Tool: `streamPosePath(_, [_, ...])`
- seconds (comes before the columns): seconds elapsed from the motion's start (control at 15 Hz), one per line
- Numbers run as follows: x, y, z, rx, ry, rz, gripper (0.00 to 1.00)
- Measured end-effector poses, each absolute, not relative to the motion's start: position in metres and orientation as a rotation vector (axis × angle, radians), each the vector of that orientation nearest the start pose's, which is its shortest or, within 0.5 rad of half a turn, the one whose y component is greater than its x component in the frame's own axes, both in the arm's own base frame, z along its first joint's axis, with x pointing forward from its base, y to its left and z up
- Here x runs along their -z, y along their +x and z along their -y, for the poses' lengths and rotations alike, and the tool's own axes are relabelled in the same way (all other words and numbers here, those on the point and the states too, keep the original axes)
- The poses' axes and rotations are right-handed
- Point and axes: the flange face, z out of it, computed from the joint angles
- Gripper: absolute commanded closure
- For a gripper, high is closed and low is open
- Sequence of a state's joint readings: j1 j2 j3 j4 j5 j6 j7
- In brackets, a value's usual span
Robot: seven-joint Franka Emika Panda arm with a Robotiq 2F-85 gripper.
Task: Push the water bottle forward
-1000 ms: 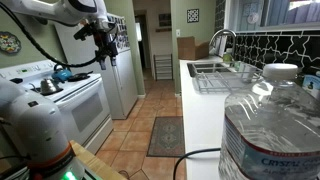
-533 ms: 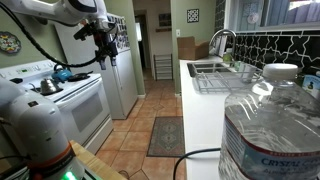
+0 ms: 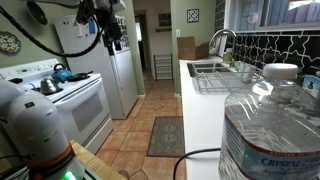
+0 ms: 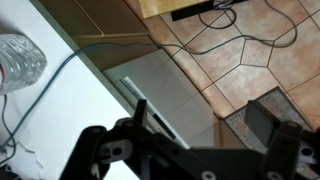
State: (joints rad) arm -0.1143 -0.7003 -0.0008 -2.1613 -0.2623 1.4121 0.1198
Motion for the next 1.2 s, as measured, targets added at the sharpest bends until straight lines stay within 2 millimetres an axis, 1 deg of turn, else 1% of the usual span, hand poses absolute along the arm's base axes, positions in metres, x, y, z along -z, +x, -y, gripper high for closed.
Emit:
streamPosePath(0.2, [-0.687, 0.284, 0.121, 0.036, -3.327, -0.719, 0.0])
streamPosePath(0.33, [-0.709, 0.266, 0.156, 0.102, -3.293, -0.869, 0.0])
streamPosePath(0.53, [-0.731, 0.241, 0.201, 0.165, -3.234, -1.055, 0.0])
streamPosePath(0.67, [-0.74, 0.227, 0.224, 0.199, -3.198, -1.152, 0.0])
streamPosePath(0.8, [-0.744, 0.219, 0.239, 0.21, -3.167, -1.225, 0.0])
streamPosePath(0.87, [-0.744, 0.218, 0.242, 0.209, -3.16, -1.241, 0.0])
streamPosePath(1.2, [-0.744, 0.222, 0.243, 0.202, -3.156, -1.259, 0.0])
